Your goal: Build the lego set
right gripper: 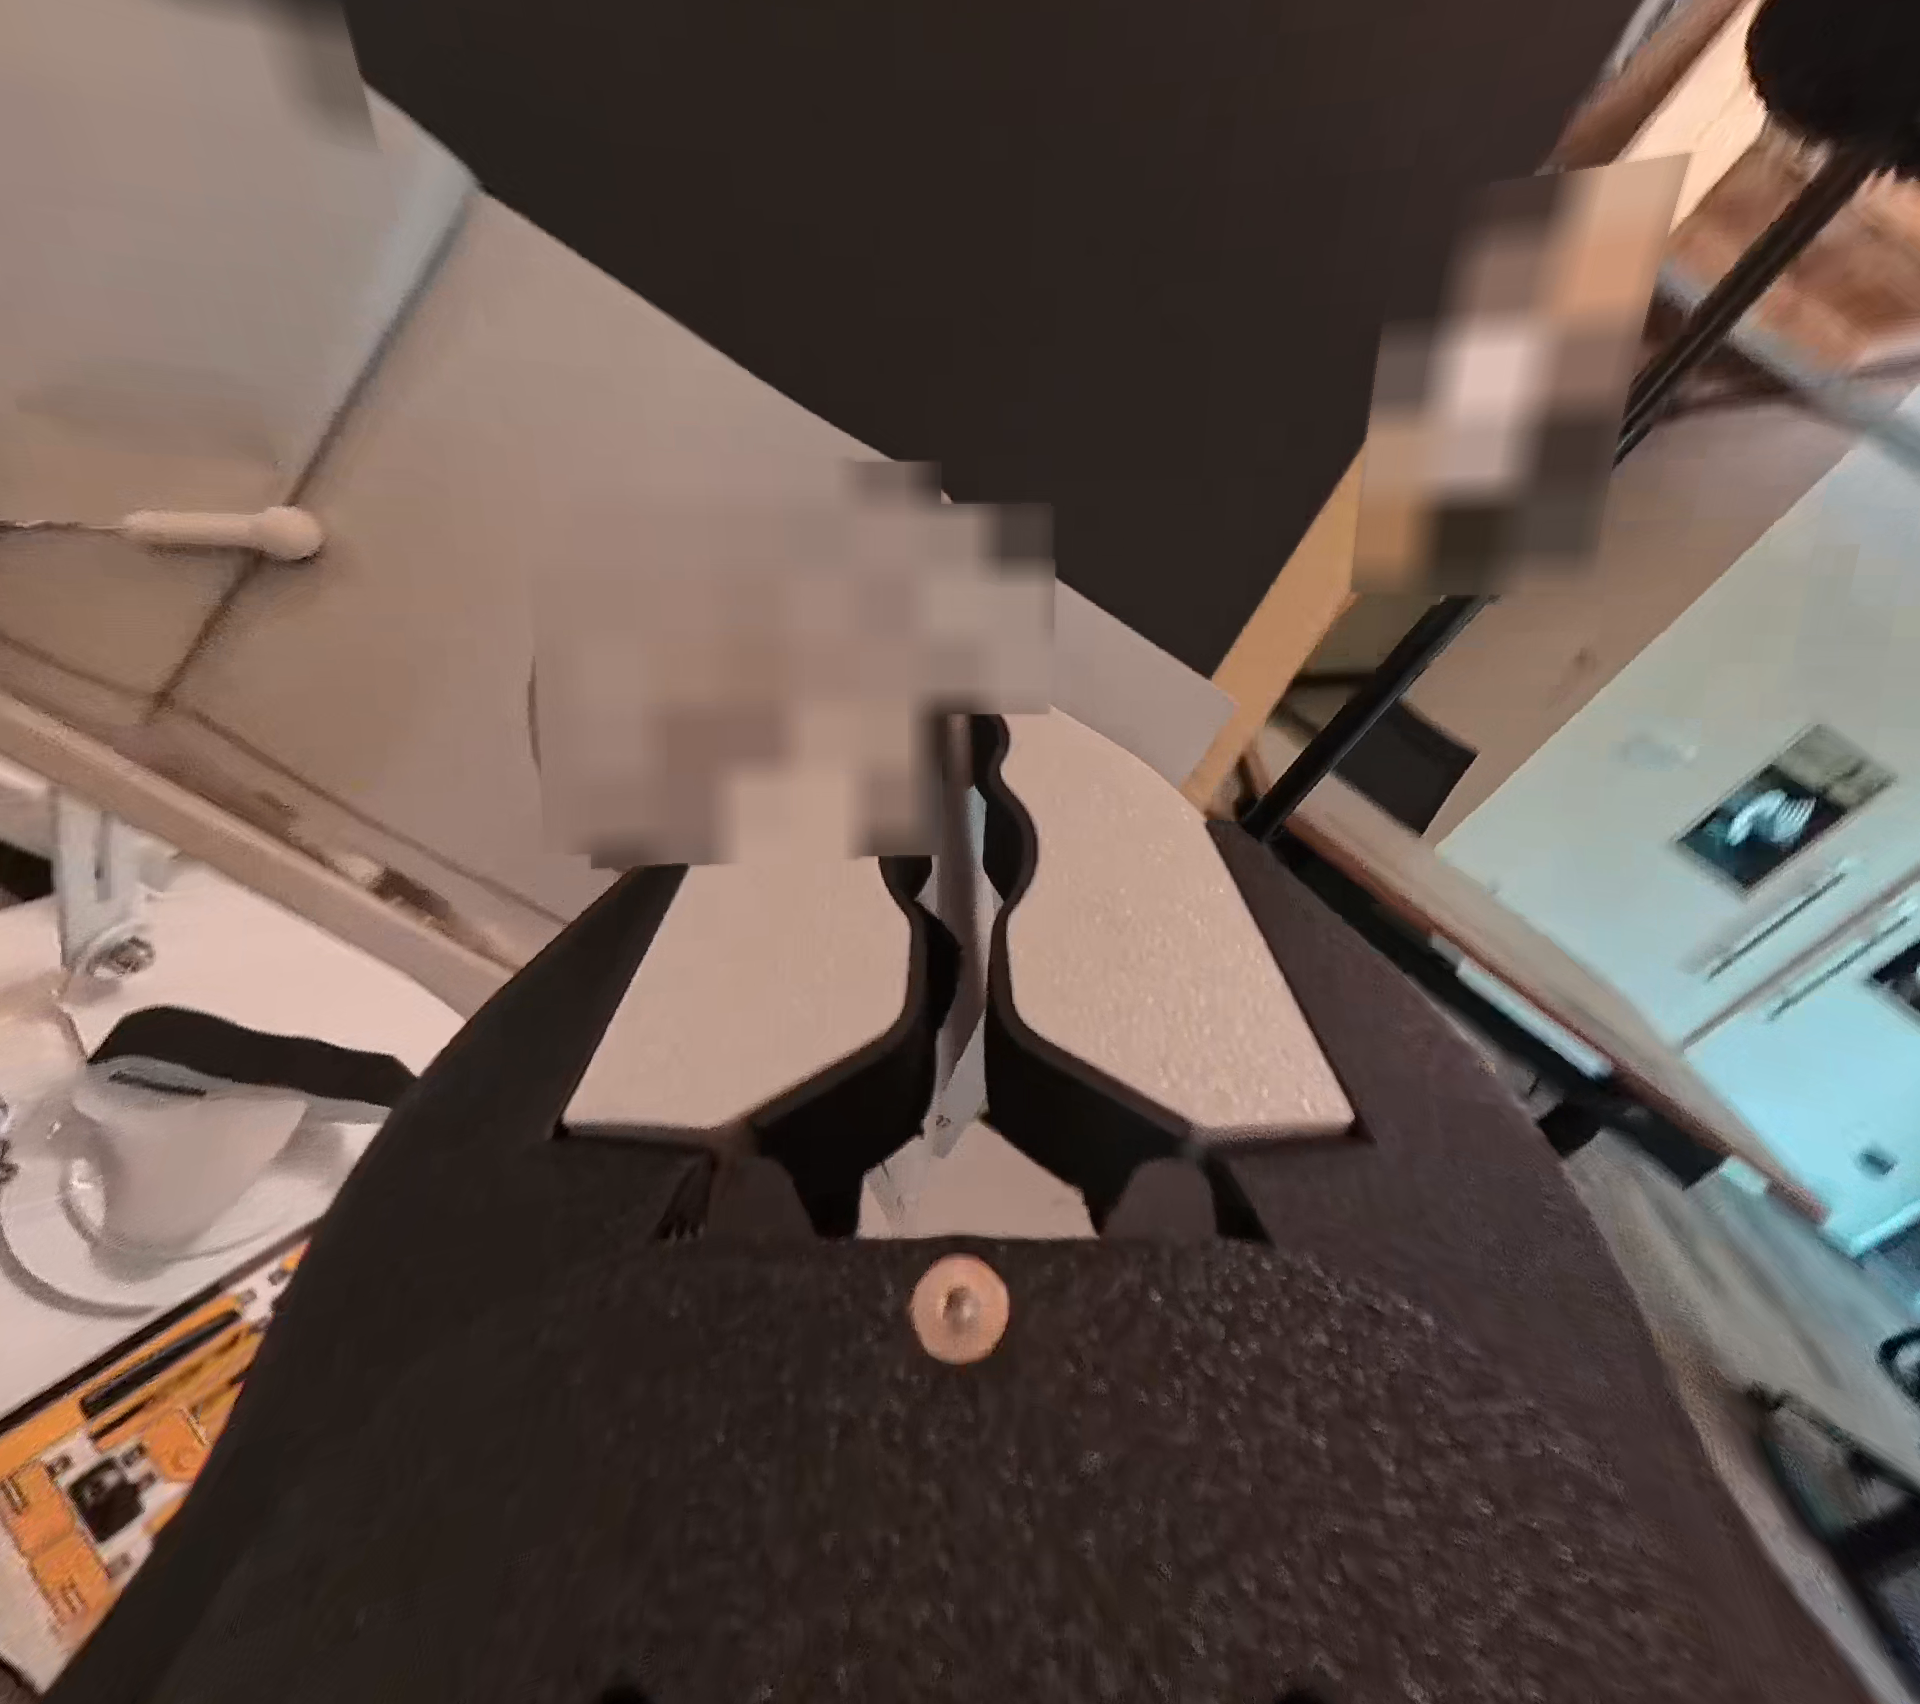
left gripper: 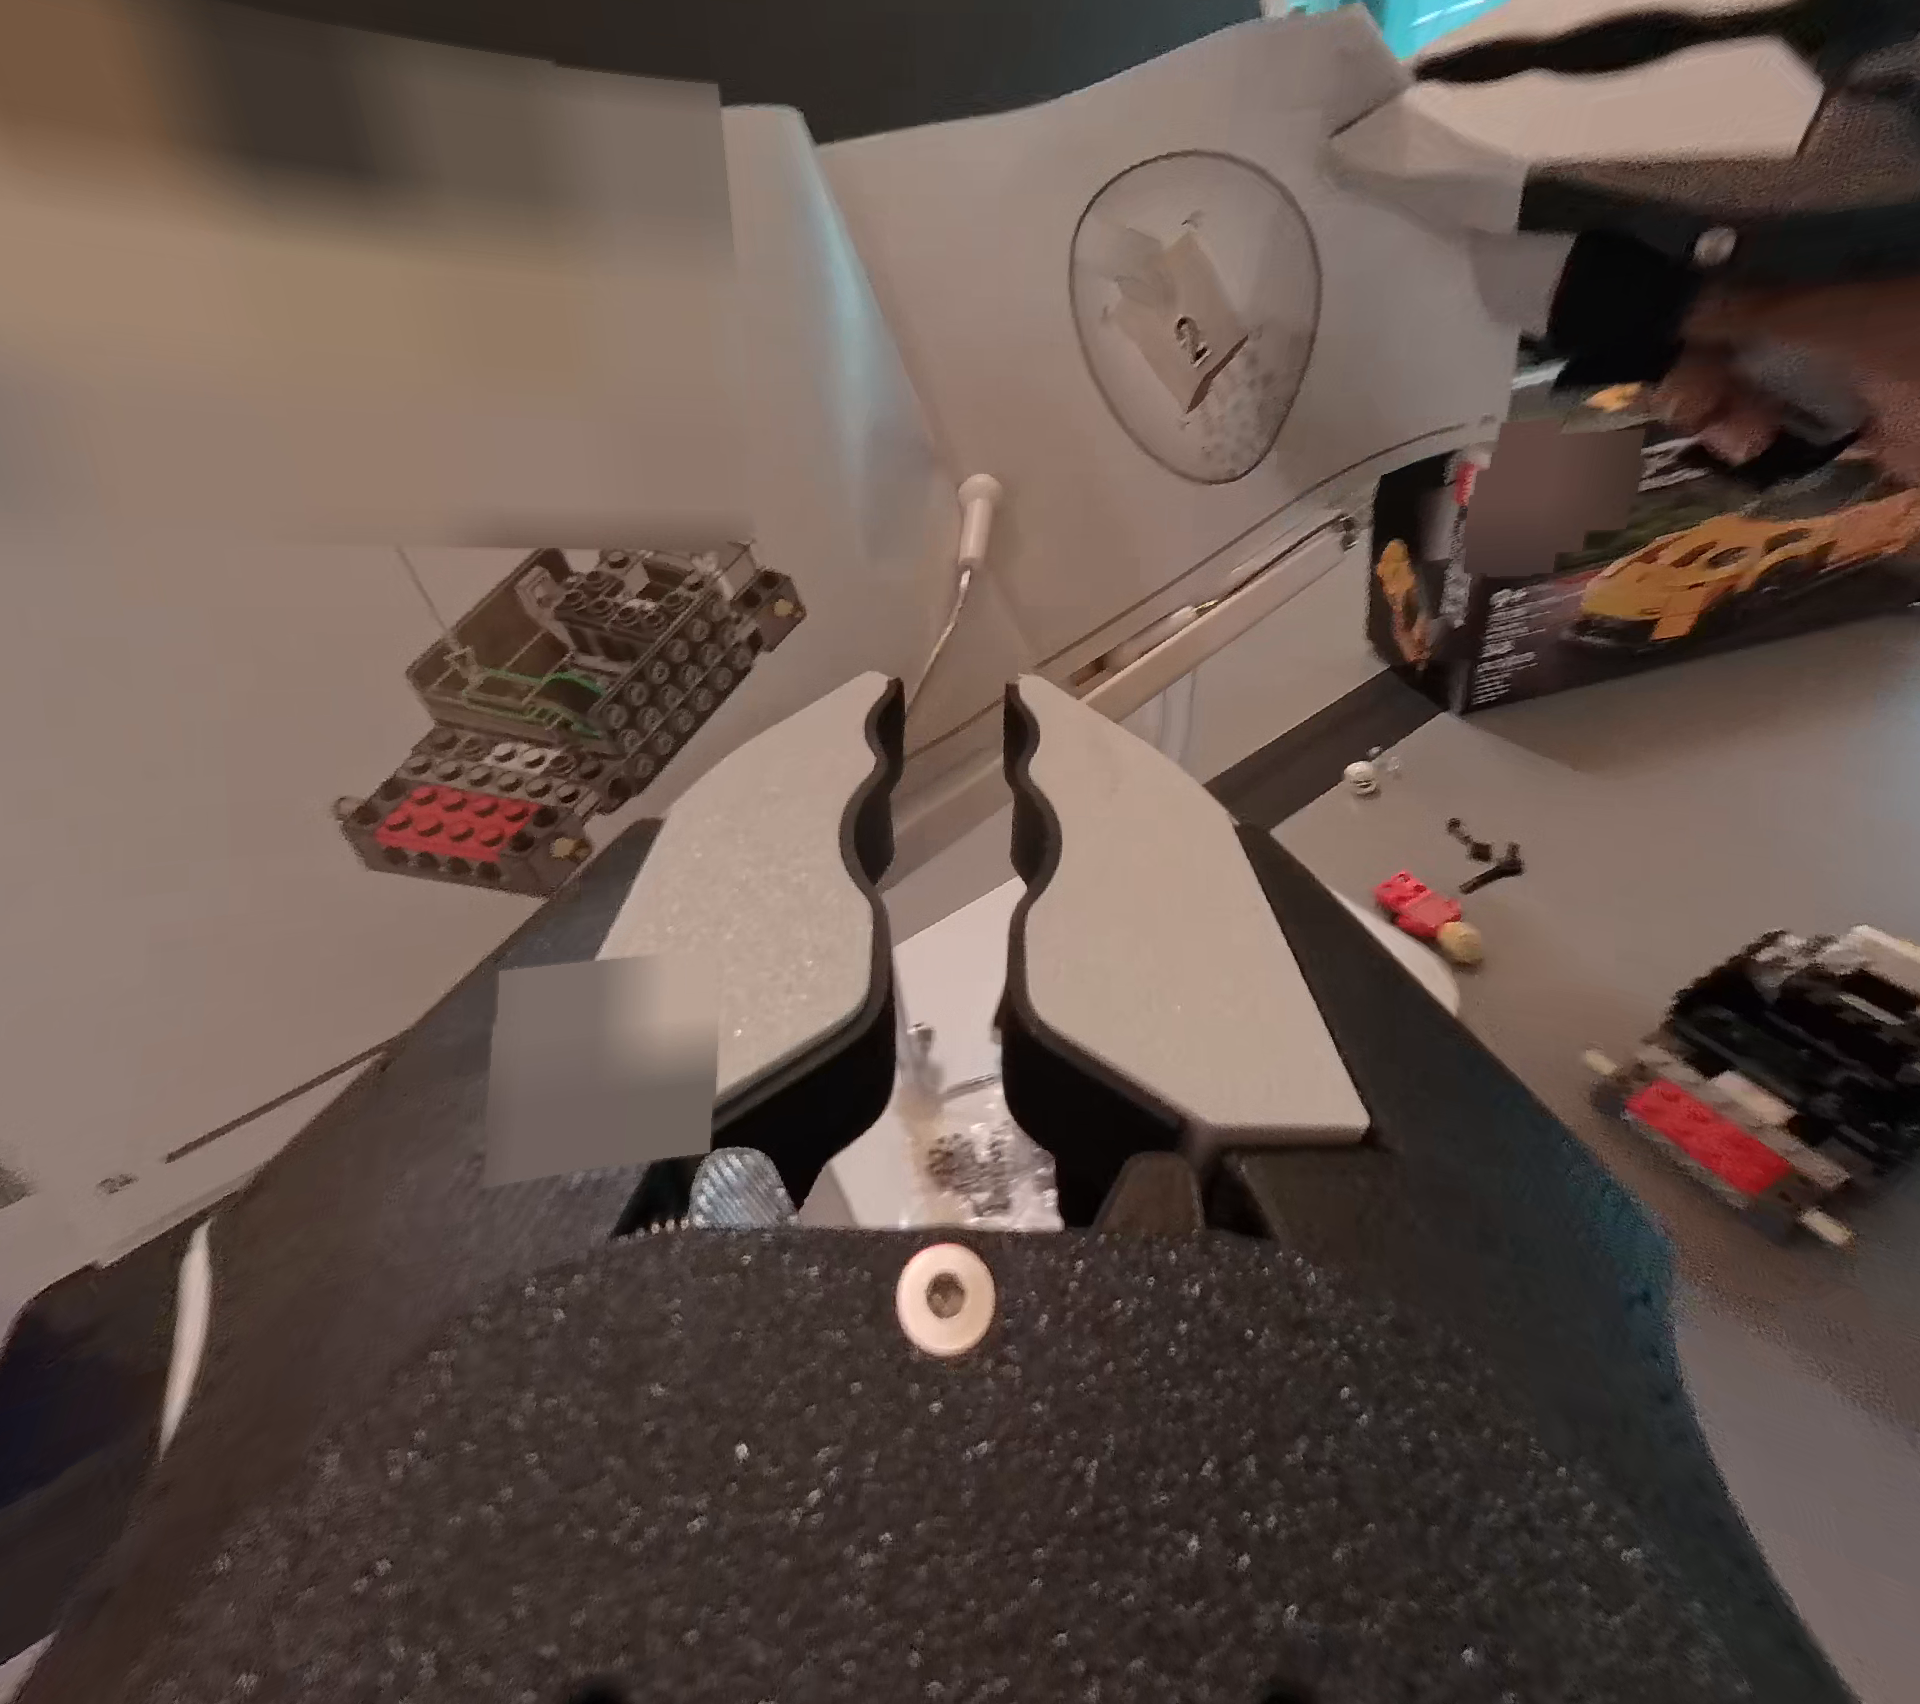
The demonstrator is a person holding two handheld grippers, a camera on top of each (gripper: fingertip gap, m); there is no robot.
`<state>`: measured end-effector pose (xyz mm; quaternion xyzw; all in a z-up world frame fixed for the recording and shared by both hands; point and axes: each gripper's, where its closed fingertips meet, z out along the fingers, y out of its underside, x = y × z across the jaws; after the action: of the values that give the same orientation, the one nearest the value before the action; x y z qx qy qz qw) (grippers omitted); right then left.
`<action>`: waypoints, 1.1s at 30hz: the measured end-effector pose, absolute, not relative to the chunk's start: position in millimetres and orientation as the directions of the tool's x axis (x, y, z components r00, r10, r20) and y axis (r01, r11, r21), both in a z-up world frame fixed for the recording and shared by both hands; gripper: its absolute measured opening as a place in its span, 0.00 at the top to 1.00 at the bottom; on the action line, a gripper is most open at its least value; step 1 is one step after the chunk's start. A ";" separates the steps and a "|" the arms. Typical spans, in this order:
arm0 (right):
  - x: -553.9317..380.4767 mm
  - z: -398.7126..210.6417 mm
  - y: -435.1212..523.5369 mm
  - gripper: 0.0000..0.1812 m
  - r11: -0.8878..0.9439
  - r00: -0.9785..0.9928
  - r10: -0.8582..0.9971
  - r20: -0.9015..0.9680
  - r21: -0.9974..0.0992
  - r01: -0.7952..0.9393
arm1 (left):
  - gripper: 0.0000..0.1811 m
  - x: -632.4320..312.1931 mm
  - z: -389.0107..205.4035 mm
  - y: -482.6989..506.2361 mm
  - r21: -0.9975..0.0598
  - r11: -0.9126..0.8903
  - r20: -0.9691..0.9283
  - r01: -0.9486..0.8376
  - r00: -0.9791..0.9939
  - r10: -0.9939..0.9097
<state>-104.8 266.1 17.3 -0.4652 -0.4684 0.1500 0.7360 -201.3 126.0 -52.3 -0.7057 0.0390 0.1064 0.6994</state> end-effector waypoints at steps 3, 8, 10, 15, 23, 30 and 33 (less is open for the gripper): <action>-103.1 14.2 233.0 0.98 0.666 0.468 0.582 0.665 -0.720 0.197 | 0.89 -177.0 -41.4 127.3 -0.994 0.035 -0.105 -0.104 0.994 -0.022; -113.9 -0.5 179.6 0.98 0.835 0.373 0.436 0.819 -0.523 0.172 | 0.85 -121.0 -18.3 134.5 -0.970 0.052 0.205 0.237 0.915 -0.347; -119.2 -6.1 166.3 0.98 0.861 0.346 0.406 0.846 -0.481 0.165 | 0.82 -112.7 -11.5 135.1 -0.925 0.026 0.327 0.378 0.830 -0.452; -127.8 -16.3 147.9 0.96 0.881 0.284 0.403 0.870 -0.452 0.135 | 0.83 -120.4 0.8 138.2 -0.756 -0.058 0.550 0.652 0.584 -0.597; -103.8 -15.8 118.8 0.77 0.791 0.199 0.595 0.778 -0.611 0.022 | 1.00 -135.1 1.1 133.4 -0.772 -0.066 0.544 0.632 0.604 -0.582; -71.5 -47.3 155.7 0.64 0.778 0.255 0.579 0.774 -0.618 0.109 | 1.00 -146.9 21.5 112.9 -0.785 -0.030 0.514 0.619 0.623 -0.590; -81.3 -32.9 157.8 0.66 0.845 0.338 0.456 0.823 -0.519 0.125 | 1.00 -144.9 24.9 110.9 -0.794 -0.025 0.503 0.607 0.634 -0.588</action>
<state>-81.3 157.8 -32.9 -0.2568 -0.5654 0.1063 0.7766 -144.9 110.9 24.9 -0.5739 -0.0085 -0.4277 0.6983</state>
